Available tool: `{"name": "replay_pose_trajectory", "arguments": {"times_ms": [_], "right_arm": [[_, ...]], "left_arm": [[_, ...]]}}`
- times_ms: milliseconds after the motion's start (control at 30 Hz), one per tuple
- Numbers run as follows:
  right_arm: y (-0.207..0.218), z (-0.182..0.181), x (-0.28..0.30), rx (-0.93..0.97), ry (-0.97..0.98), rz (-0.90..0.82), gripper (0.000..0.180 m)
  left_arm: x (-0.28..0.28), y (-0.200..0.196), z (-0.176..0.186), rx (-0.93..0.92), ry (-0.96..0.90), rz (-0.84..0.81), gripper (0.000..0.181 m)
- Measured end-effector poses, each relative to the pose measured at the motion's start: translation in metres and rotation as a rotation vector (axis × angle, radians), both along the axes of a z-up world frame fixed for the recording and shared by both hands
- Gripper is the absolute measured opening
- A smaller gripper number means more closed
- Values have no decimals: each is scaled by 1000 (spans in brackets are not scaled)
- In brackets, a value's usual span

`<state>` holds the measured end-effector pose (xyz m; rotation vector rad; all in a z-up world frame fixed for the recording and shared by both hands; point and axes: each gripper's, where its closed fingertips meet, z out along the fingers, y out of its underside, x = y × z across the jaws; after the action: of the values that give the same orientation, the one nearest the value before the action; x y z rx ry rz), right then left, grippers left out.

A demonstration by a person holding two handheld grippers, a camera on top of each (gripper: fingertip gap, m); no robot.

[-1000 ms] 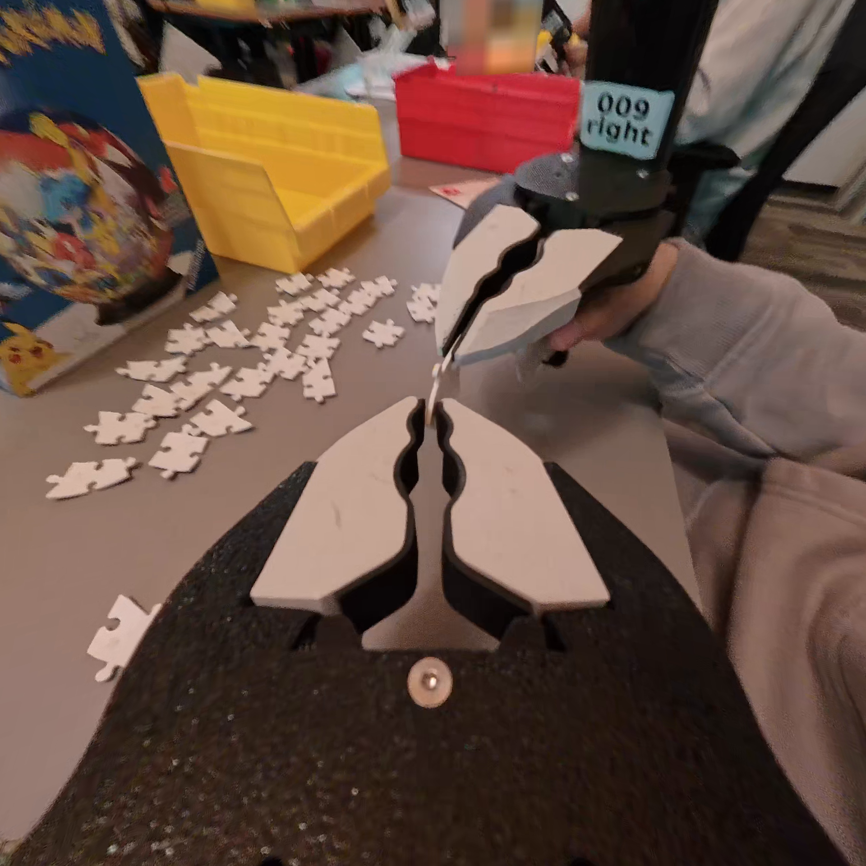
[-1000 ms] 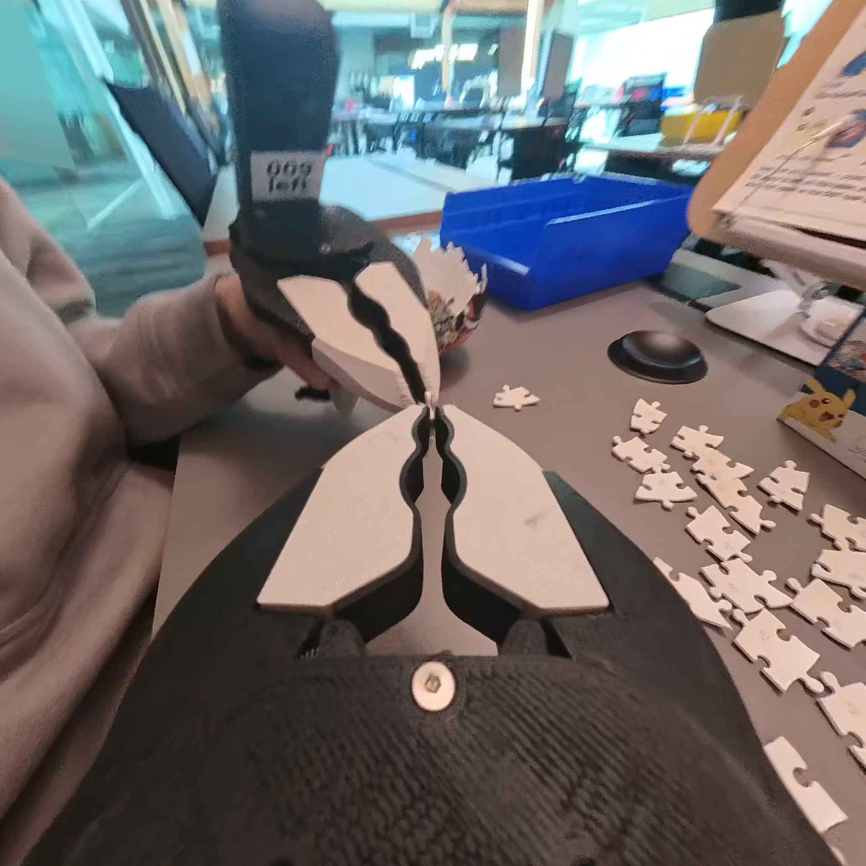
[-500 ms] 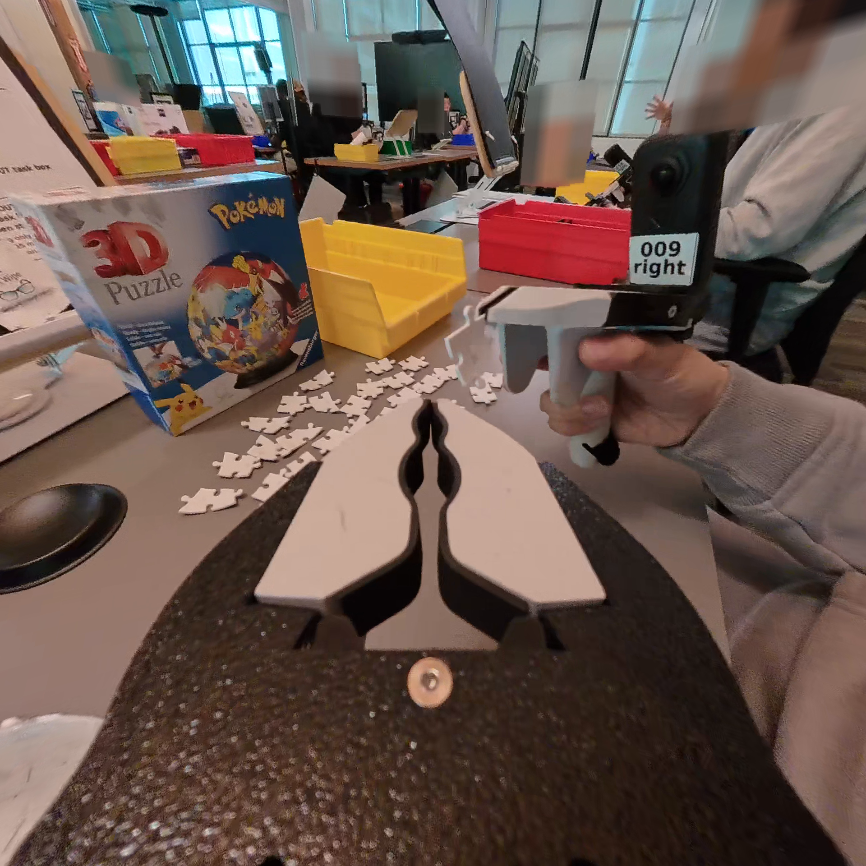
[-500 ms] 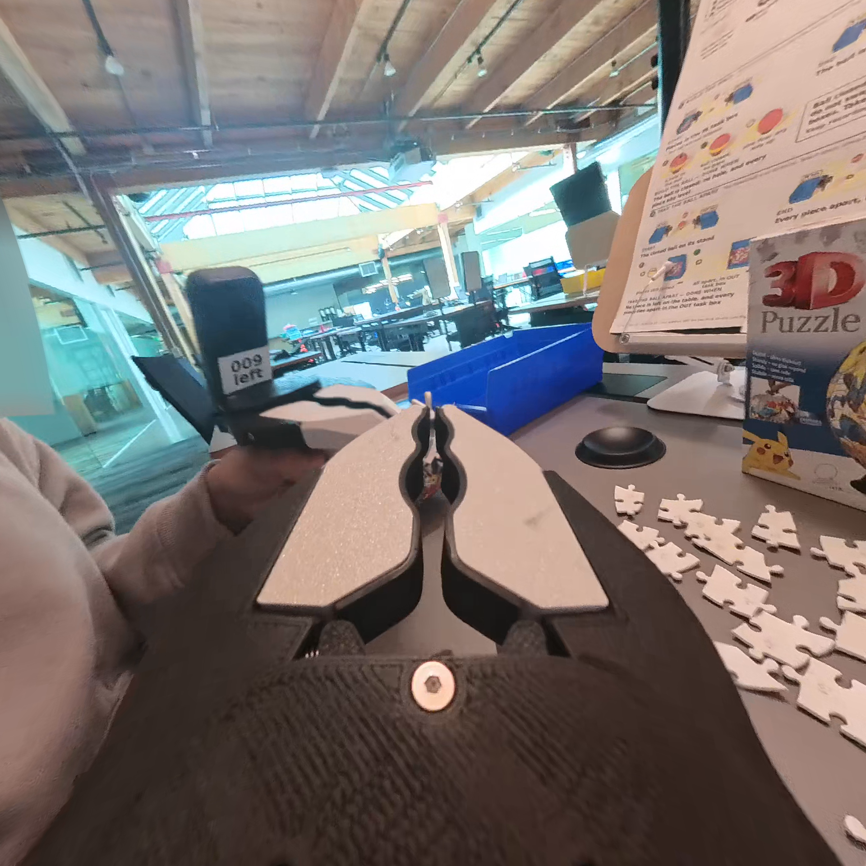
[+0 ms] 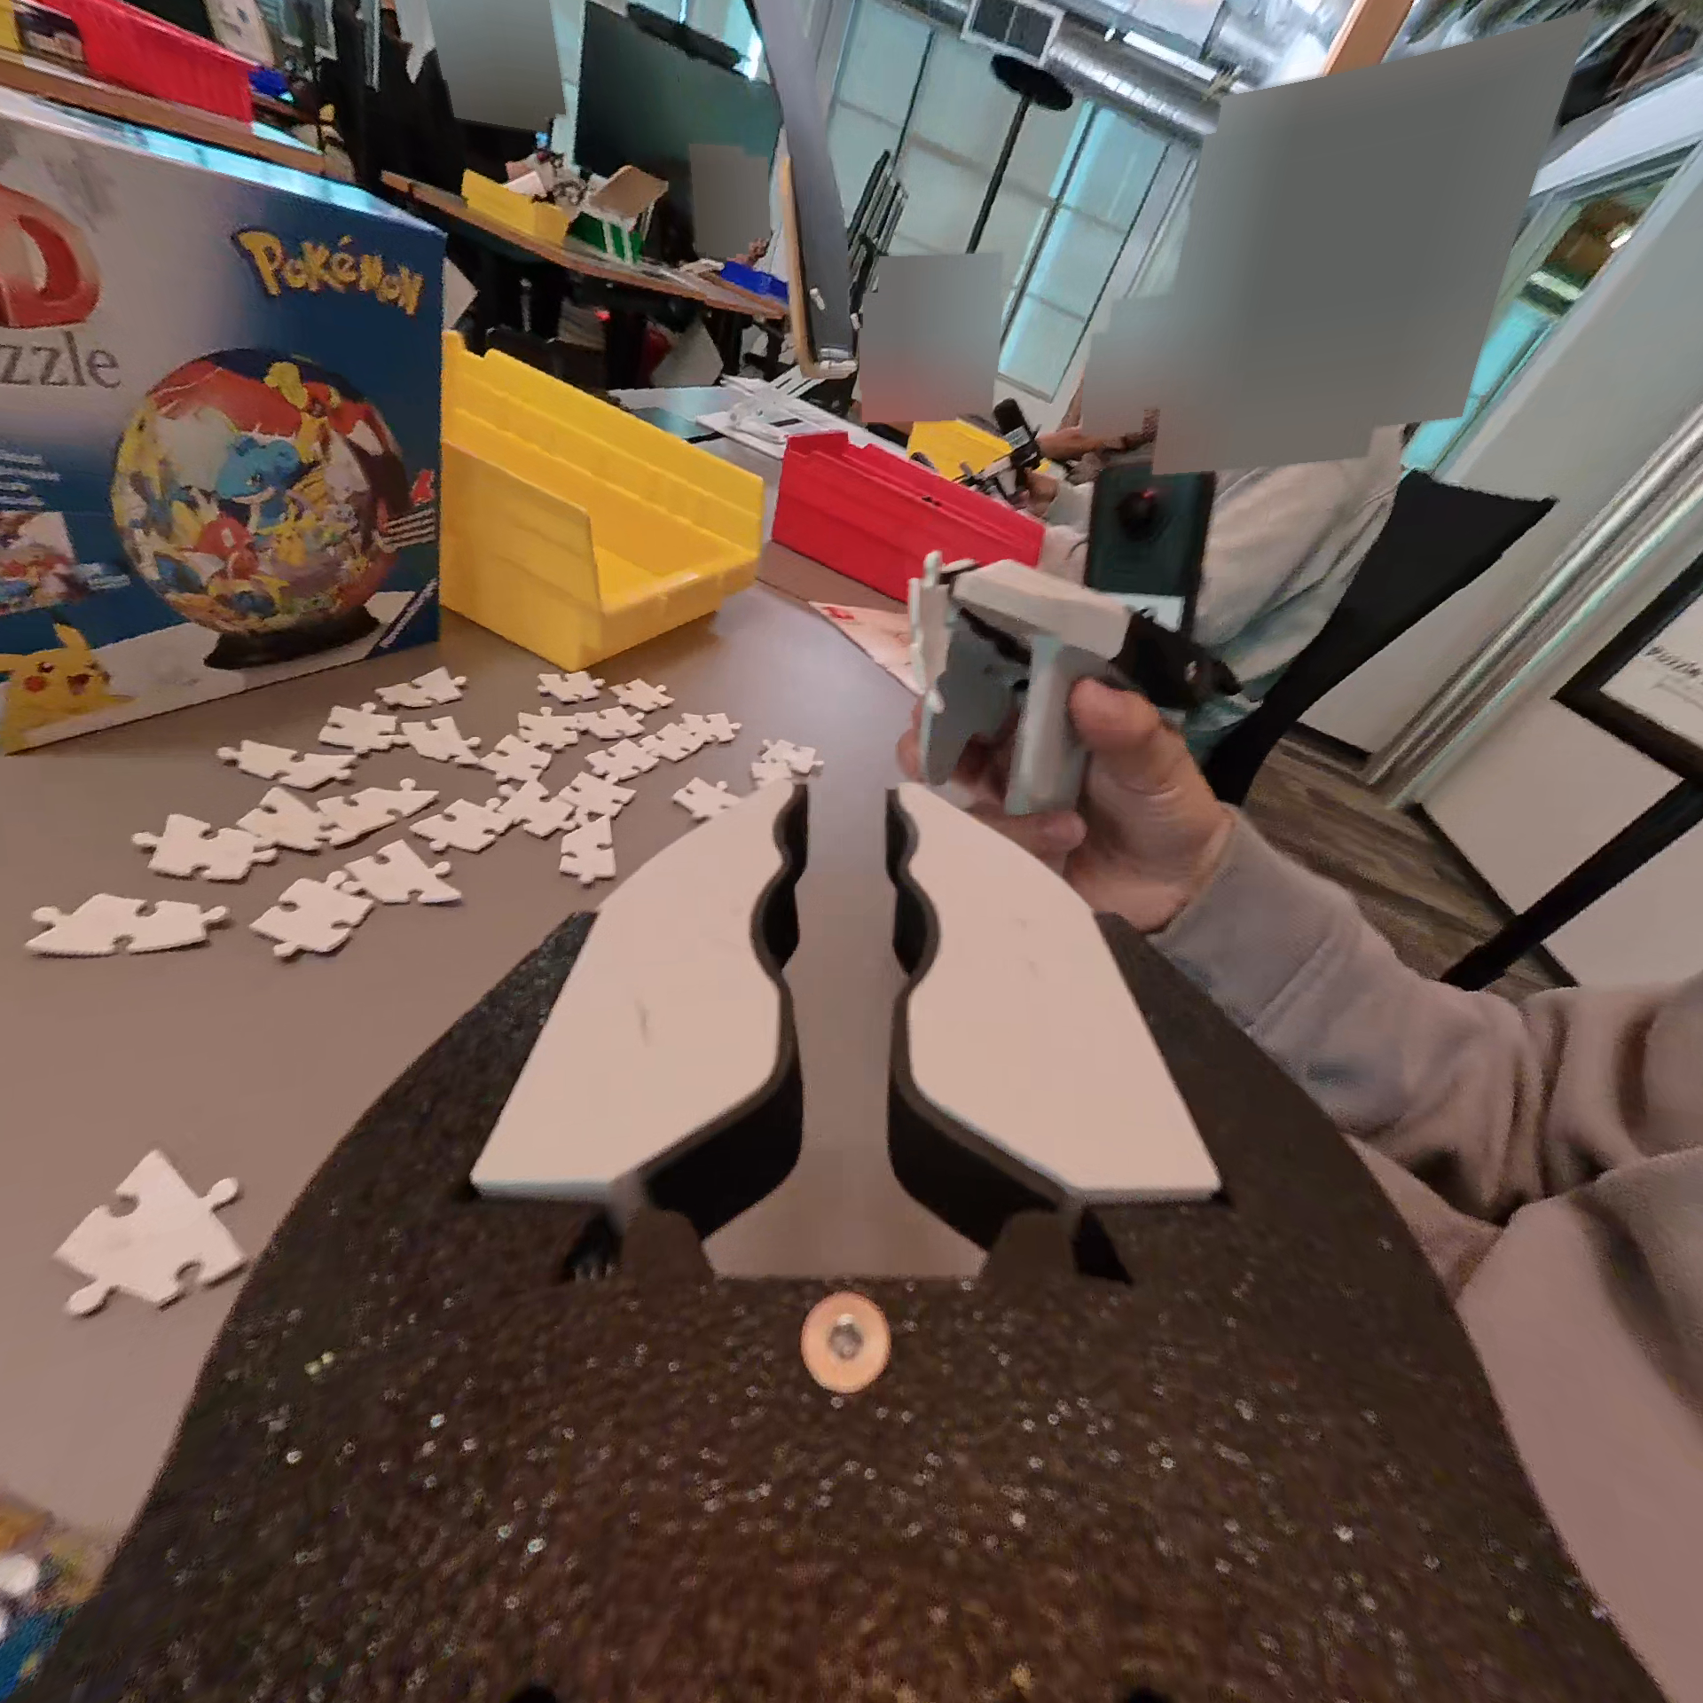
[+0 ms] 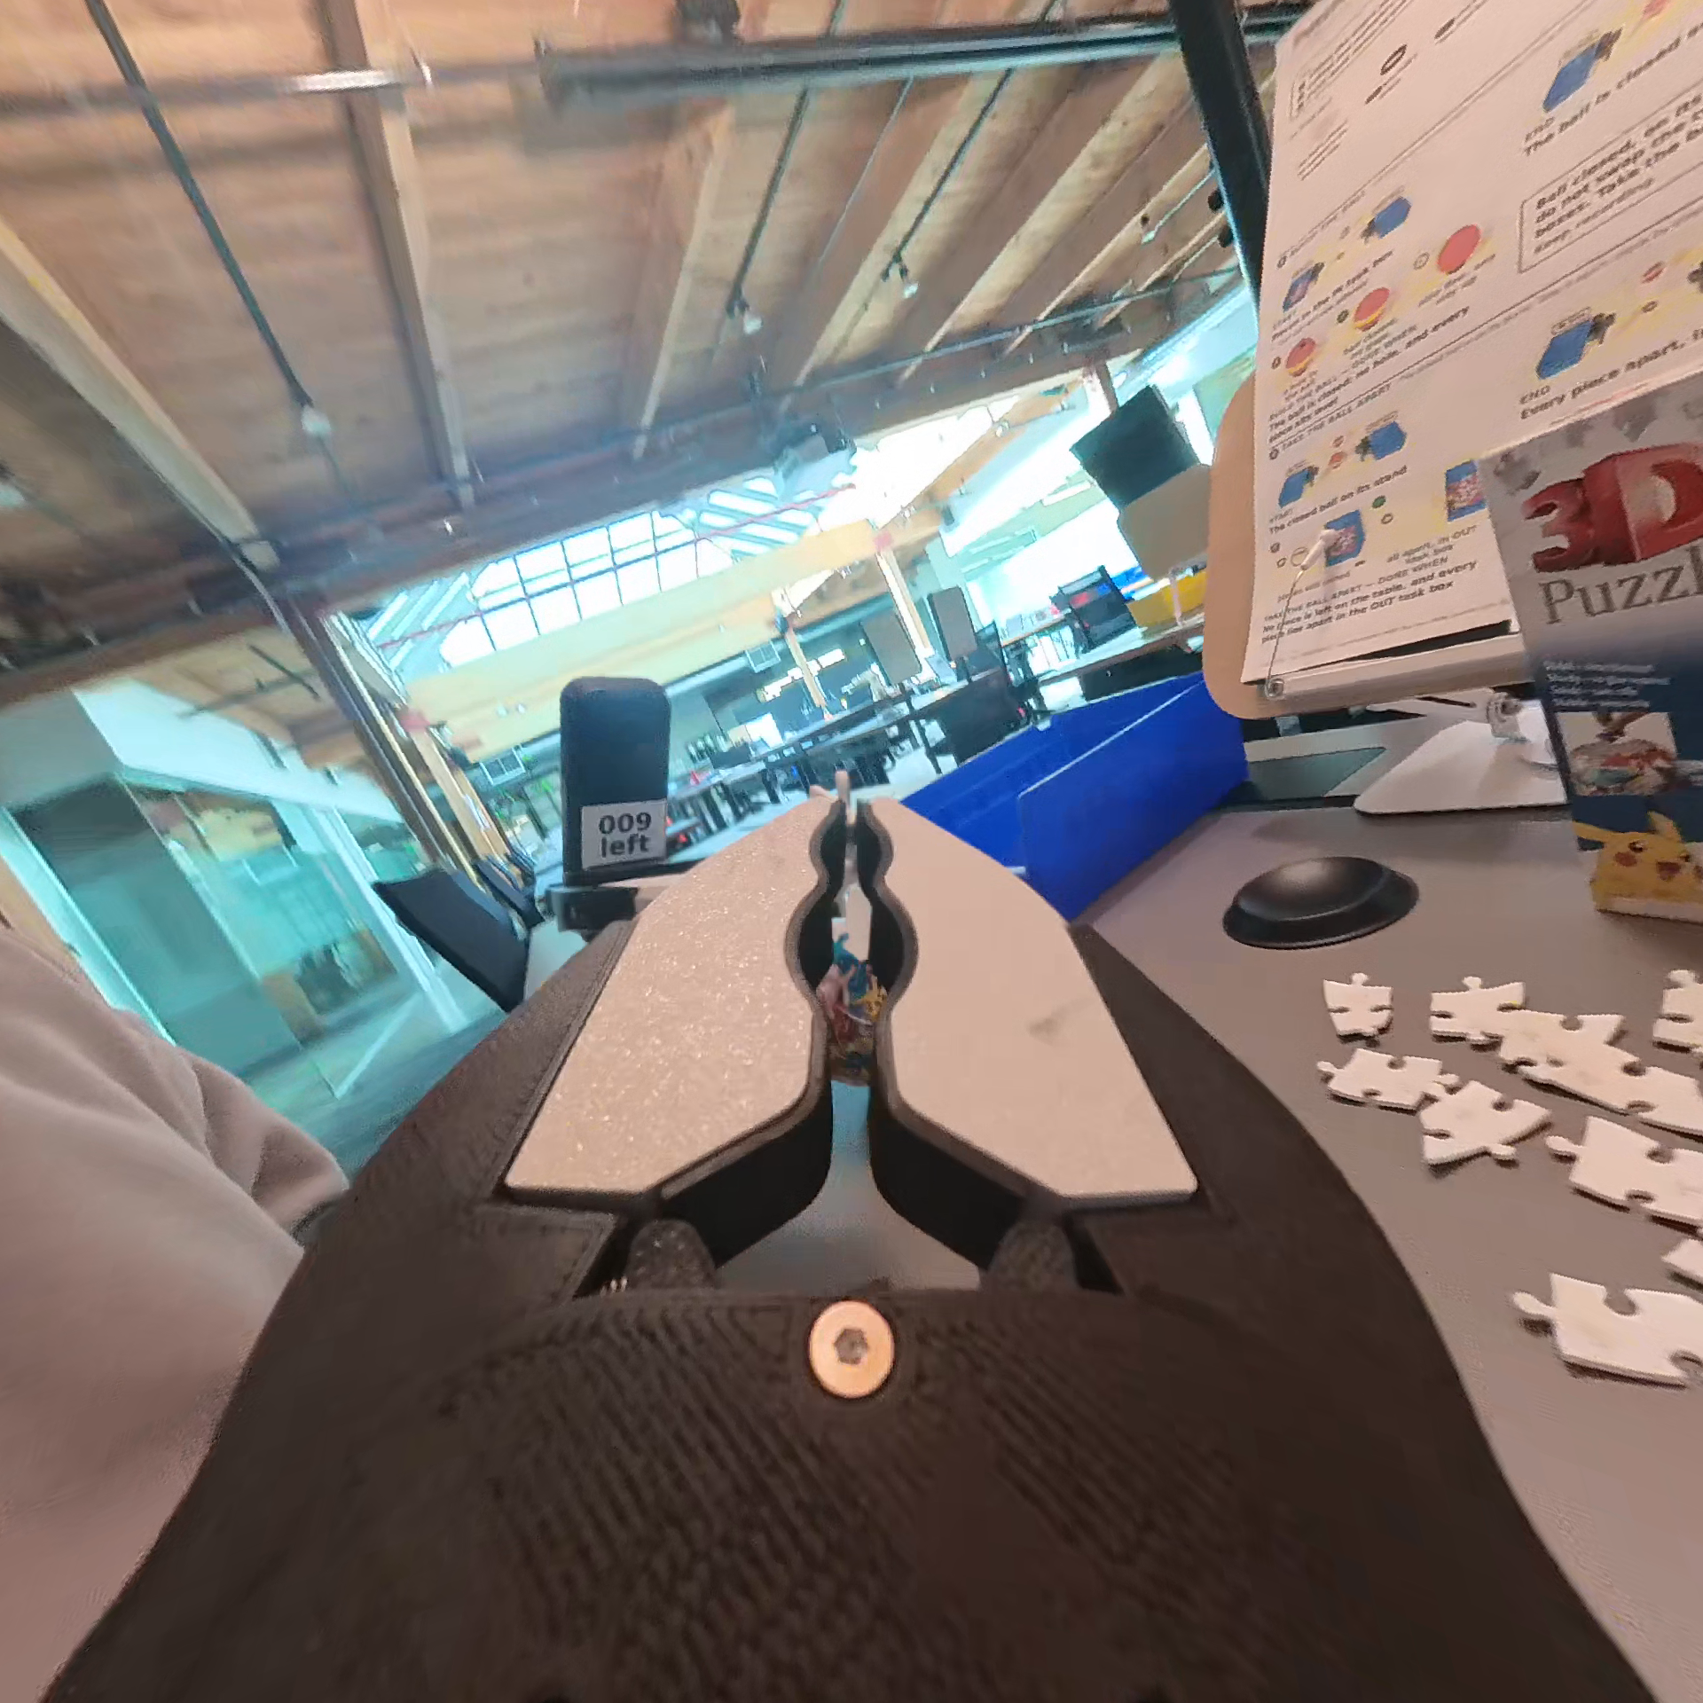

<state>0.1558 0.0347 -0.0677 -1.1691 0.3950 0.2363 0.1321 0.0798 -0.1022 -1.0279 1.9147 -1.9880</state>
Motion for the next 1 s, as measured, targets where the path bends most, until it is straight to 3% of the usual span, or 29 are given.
{"name": "replay_pose_trajectory", "arguments": {"times_ms": [167, 400, 600, 767, 1000], "right_arm": [[9, -2, -8, 71, 43, 55, 1], [19, -4, -19, 29, -34, 76, 1], [23, -20, -23, -140, -145, 98, 1], [34, -32, -30, -359, -304, 109, 2], [58, -21, -38, -285, -275, 187, 2]], "left_arm": [[-4, -16, 9, -92, -2, -45, 24], [-4, -26, 12, -115, -44, -48, 2], [-4, -18, 3, -11, 14, -57, 1], [-11, -6, -2, 197, -33, -30, 2], [-16, 18, 13, 281, -140, 52, 2]]}}
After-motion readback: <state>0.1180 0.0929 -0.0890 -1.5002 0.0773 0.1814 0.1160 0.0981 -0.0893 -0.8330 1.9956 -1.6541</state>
